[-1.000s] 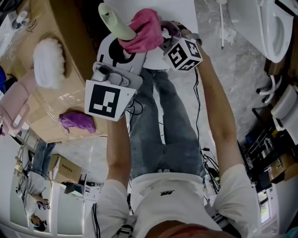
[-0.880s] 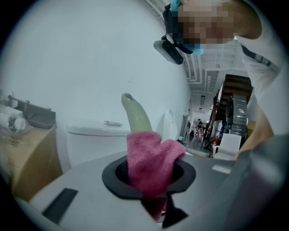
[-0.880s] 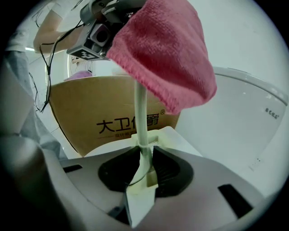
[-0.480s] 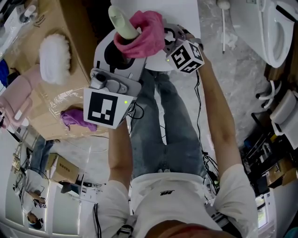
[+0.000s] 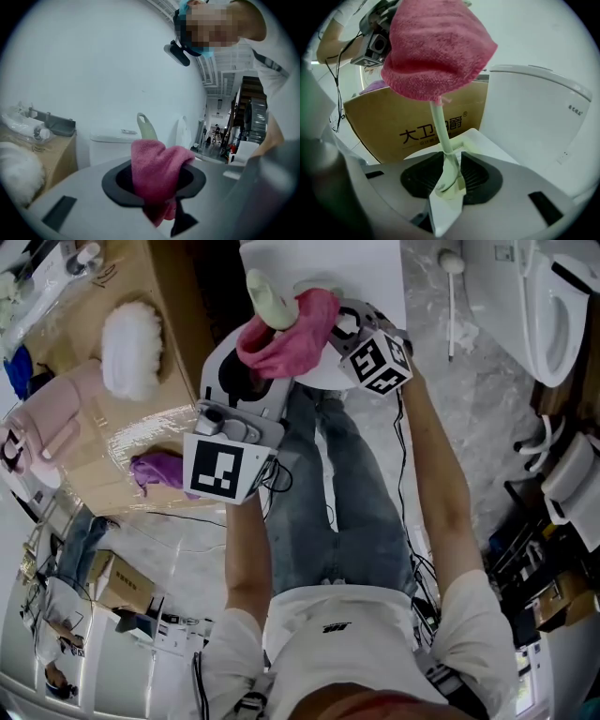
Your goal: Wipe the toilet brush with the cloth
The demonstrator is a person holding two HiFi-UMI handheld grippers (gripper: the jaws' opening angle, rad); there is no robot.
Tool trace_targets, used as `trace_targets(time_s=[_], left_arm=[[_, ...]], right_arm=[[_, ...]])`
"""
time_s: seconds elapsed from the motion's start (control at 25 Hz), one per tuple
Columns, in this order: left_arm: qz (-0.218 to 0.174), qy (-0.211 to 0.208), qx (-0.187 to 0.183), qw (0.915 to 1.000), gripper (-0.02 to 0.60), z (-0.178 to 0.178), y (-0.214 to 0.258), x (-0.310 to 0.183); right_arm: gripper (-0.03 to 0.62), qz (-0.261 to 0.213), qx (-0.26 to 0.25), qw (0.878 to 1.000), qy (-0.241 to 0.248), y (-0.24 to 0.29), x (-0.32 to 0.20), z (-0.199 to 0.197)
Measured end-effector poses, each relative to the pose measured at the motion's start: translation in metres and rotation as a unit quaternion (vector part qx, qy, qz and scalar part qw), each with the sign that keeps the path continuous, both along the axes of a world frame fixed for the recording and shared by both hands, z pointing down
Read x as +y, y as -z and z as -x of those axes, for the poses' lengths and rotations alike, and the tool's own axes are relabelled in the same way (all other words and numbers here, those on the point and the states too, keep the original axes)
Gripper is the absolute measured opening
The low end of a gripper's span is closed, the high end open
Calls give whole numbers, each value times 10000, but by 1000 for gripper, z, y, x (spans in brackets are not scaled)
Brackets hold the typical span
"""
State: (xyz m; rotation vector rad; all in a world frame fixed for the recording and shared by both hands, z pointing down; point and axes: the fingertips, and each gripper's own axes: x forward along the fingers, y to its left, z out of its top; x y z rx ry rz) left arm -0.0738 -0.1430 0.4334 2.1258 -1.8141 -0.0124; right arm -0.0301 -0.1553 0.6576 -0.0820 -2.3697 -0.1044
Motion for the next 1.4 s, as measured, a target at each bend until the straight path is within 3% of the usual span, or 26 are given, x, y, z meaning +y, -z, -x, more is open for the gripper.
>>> trace_targets(time_s=[0.36,0.72,1.16,1.4], left_arm=[[307,115,45,9995,143,4,-2,14],[220,145,59,9996,143,-3,16,12],[109,295,-60,9995,141,0,73,10],[66,298,-279,9991,111,1,115,15]], right_arm=[[95,123,-270,9952,-931,50,-12,-26],[86,216,-568,9860,-1550,109,-2,-61],[58,306,-1563,9609,-2263,231,-11,-74],[35,240,-2043,9484,-2413,309,-13,-80]])
